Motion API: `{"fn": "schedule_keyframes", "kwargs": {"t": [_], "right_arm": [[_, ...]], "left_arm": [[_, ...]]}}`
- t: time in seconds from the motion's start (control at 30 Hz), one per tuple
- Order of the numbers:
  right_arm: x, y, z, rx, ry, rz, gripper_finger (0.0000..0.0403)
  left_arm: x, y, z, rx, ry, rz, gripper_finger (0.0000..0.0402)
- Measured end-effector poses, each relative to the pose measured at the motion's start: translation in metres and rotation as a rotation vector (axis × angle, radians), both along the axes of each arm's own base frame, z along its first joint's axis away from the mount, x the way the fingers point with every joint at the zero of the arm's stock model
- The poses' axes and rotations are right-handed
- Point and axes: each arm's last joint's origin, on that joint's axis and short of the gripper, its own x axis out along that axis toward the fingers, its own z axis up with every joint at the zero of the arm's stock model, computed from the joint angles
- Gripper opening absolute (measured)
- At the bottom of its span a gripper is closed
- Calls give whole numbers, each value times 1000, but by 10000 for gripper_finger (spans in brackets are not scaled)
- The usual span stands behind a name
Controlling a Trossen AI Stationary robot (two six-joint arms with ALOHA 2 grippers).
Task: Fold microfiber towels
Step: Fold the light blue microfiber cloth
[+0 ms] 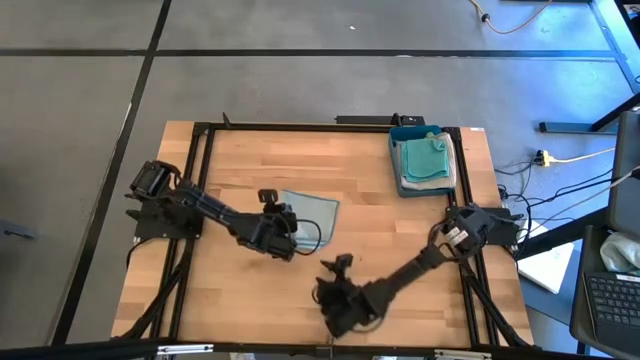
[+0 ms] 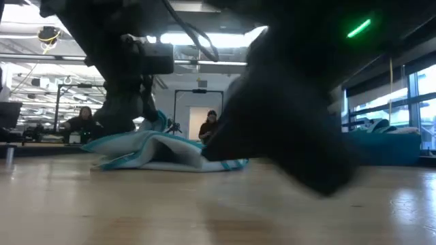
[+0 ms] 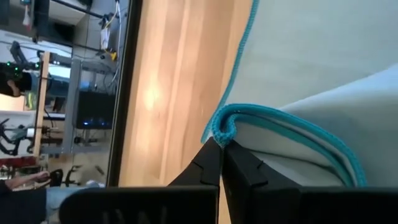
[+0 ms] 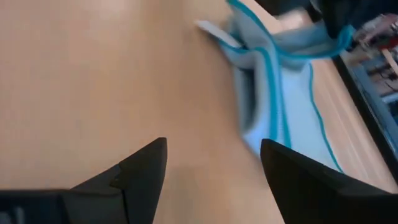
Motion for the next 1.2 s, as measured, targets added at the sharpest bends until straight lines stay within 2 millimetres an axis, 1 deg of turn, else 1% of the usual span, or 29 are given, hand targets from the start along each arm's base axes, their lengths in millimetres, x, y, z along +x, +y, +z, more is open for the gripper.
{"fn": "schedule_keyframes", "kwargs": {"t": [0.1, 0.23, 0.4, 0.43, 0.5, 0.7, 0.83, 0.97, 1.1, 1.13, 1.2], "right_arm": [[15, -21, -5, -5, -29, -19, 261], [37, -44, 0, -51, -22, 16, 261], [59, -91, -5, 109, 69, 36, 253], [61, -98, -6, 132, 78, 35, 249], [64, -106, -4, 130, 80, 36, 238], [71, -108, 0, 52, 78, 128, 198], [71, -108, 1, 47, 84, 130, 162], [71, -107, 1, 43, 92, 146, 105], [73, -106, 3, 23, 94, 196, 26], [73, -106, 3, 28, 100, 220, 14], [74, -105, 3, 49, 97, 230, 12]], "left_arm": [[-2, -4, 0, 4, 12, -12, 0], [-7, -6, 0, 19, 34, -10, 0], [-9, -4, 0, 33, 37, 7, 0], [-9, -4, 0, 33, 36, 7, 0], [-9, -5, 0, 30, 29, 8, 0], [-9, -6, 0, 27, 26, 6, 0], [-12, -5, -4, 28, 27, 14, 0], [-17, -3, -9, 33, 41, 23, 0], [-19, -2, -12, 20, 39, 34, 0], [-19, -2, -12, 20, 40, 34, 0], [-19, -3, -12, 21, 42, 32, 0]]}}
